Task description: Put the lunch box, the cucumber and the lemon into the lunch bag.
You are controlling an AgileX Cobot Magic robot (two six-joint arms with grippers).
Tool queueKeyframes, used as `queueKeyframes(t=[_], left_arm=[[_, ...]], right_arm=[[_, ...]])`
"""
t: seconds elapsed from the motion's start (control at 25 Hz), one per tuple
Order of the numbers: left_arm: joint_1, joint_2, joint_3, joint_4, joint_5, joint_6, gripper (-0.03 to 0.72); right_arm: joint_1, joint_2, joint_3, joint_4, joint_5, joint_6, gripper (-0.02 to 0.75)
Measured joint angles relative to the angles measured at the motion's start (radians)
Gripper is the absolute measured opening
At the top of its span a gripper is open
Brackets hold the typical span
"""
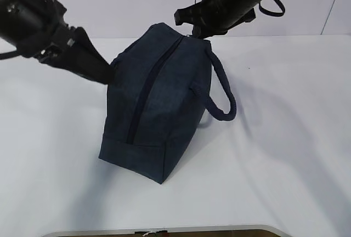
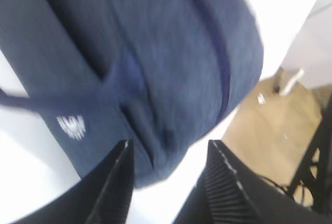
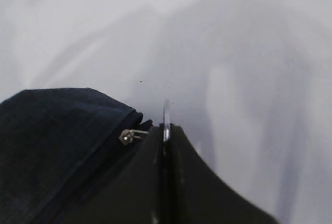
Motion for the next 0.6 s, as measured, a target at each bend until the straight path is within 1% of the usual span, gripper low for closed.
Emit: queueKeyframes(t=[0.24,0.4,0.6], left_arm=[[0.000,0.018,-0.141,0.000,-0.026,-0.002,0.334],[0.000,0.084,-0.227,0.002,-0.028,-0.004,0.357],[0.000,0.185,-0.310,0.002,-0.021,-0.004,0.362]], right_arm=[[0.000,0.002,-0.006,0.002,0.011,-0.013,0.005],[0.000,0.002,-0.006,0.018,0.013,-0.019,0.005],[0.000,0.002,-0.006,0.036,0.014,-0.037,0.005]])
